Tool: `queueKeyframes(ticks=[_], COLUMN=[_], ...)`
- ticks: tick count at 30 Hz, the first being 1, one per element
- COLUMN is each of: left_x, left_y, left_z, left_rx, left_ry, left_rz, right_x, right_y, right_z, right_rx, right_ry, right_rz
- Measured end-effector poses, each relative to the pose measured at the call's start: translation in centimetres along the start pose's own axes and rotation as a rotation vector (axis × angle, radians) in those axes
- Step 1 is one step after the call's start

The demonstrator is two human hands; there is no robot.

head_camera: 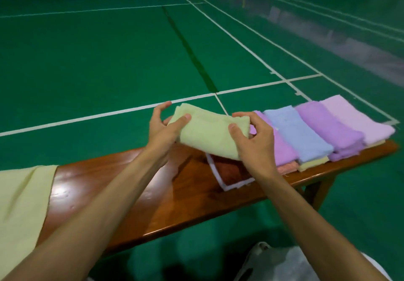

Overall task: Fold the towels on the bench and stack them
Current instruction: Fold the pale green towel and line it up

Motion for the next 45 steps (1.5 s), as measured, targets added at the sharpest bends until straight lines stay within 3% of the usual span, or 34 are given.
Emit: queueKeyframes(ticks=[16,20,26,30,32,35,37,40,45], left_x=[-8.2,-9.0,-10.2,-10.1,-9.5,-6.6,-4.4,-3.8,-3.7], left_y=[38.0,45.3,51.5,52.1,52.1,52.9,53.6,52.7,52.4], left_z=[-3.3,-4.1,-7.0,-8.6,-7.2,-4.2,-4.9,-9.1,-9.4], left_rx=[-0.133,-0.152,-0.316,-0.594,-0.707,-0.926,-1.036,-1.138,-1.188], left_ry=[0.013,0.002,0.163,0.319,0.437,0.842,1.005,0.893,0.8], left_rz=[-0.386,-0.484,-0.525,-0.475,-0.422,-0.422,-0.577,-0.812,-0.859], right_x=[-11.7,-13.3,-14.1,-13.6,-14.0,-15.7,-16.3,-15.8,-15.8], right_y=[-28.0,-33.0,-36.8,-36.3,-35.6,-33.6,-32.9,-33.4,-34.0], right_z=[6.9,8.3,12.8,14.7,13.7,12.6,13.8,15.8,16.9], right_rx=[0.069,0.112,0.239,0.653,0.798,0.921,0.969,0.905,0.861], right_ry=[0.121,0.141,0.233,0.276,0.188,-0.028,-0.036,0.06,0.16], right_rz=[0.553,0.723,0.826,0.771,0.736,0.49,0.303,0.204,0.171])
Point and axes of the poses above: each hand's wrist, its own x-axis away from the middle knuckle, its own y-axis out of the palm, z = x × y, the point moved 9 cm from there along -x, towards the middle knuckle, and after that the axes turned 3 degrees about -x, right-handed, at the moved point
